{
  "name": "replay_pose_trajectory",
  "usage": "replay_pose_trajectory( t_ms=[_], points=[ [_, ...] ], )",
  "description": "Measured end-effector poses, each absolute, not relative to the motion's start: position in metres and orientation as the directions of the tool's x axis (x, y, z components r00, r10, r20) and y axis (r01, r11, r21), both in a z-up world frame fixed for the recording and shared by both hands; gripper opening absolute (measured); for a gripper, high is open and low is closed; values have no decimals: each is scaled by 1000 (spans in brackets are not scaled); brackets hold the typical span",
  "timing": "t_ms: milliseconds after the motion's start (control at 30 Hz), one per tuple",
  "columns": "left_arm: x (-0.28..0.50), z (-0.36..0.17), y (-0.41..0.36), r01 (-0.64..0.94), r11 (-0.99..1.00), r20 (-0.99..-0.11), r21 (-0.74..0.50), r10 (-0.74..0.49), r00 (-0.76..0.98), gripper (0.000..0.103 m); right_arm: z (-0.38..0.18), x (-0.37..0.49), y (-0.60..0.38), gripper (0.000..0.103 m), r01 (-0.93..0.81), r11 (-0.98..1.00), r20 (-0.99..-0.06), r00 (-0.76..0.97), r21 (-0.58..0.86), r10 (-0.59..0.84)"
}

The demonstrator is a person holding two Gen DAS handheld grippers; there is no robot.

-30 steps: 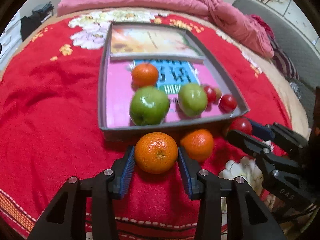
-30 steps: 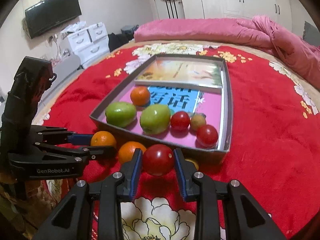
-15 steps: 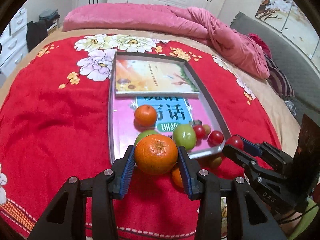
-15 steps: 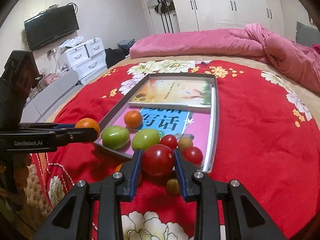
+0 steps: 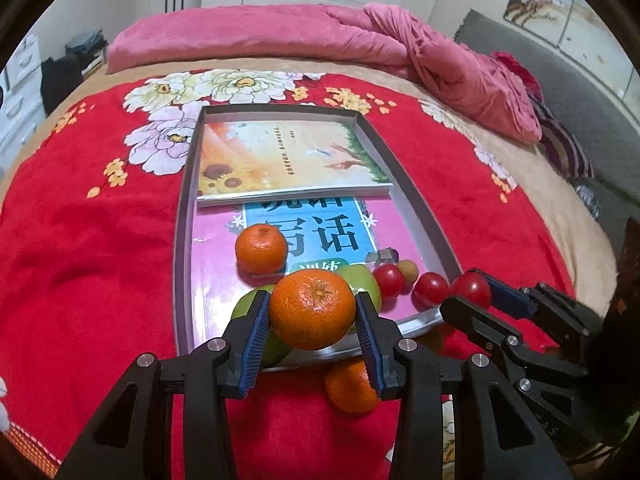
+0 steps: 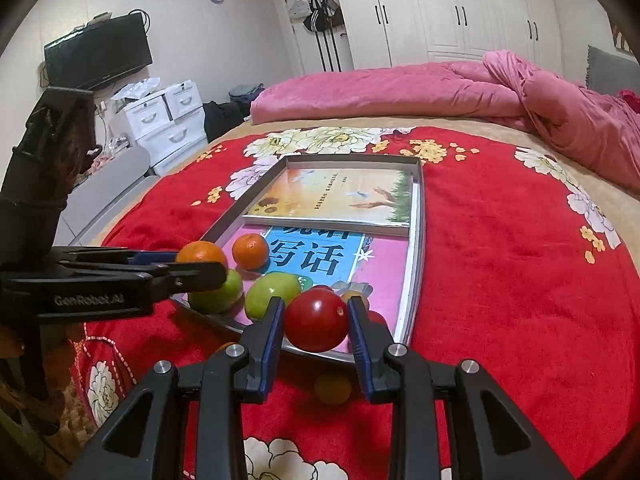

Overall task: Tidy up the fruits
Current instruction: 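Lift and carry the orange with left gripper while right gripper carries the tomato over the tray, then open the left gripper to drop the orange while the right gripper releases the tomato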

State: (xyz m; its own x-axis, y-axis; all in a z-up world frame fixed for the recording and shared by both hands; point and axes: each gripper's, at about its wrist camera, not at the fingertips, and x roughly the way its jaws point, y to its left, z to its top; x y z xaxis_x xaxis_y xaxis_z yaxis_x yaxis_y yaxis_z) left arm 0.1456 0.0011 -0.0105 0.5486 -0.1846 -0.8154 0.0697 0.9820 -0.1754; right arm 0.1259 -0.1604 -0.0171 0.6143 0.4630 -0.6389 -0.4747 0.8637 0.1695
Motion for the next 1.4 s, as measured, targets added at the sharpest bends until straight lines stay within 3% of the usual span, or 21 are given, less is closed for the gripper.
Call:
replay_pose_trajectory(
  t_ms=[1167,1400],
  points=[
    [179,-25,-4,57,982,-840,-178,-181,511,44,-42,134,-143,33,-495,860,-693,576,126,434],
    [180,-25,-2,50,984,-841,-173,-174,513,45,-38,134,-145,44,-487,863,-685,584,133,435]
  ],
)
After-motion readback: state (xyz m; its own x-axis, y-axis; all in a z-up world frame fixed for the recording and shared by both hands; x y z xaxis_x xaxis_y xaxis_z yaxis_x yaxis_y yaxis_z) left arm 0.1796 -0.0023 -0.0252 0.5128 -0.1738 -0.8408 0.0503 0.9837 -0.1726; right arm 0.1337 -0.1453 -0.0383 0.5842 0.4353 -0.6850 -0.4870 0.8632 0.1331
